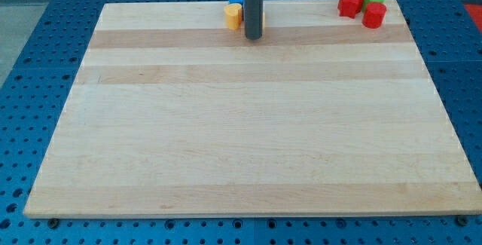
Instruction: Place the blue triangle on the bottom side of the yellow heart
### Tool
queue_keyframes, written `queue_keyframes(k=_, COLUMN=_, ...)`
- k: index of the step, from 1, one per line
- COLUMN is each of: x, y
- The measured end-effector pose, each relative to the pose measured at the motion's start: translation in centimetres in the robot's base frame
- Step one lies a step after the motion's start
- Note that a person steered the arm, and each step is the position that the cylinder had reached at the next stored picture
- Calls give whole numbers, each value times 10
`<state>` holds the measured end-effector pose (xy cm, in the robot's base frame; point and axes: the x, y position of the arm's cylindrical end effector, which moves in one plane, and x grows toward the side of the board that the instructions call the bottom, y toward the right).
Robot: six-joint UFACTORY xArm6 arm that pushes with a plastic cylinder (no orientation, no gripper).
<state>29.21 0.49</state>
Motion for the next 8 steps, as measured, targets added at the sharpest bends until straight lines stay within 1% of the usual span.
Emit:
queue_keyframes(k=1, x=36, y=27)
queue_keyframes(k=2, x=77, y=81)
queue_keyframes(k=3, x=92, y=185)
queue_keyframes(k=4, x=84, y=300)
queue_keyframes(k=5, x=64, y=340)
queue_keyframes(k=6, x=46, y=341)
queue_keyframes(k=7, x=-99, y=340)
queue_keyframes(k=8, x=-101, y=336)
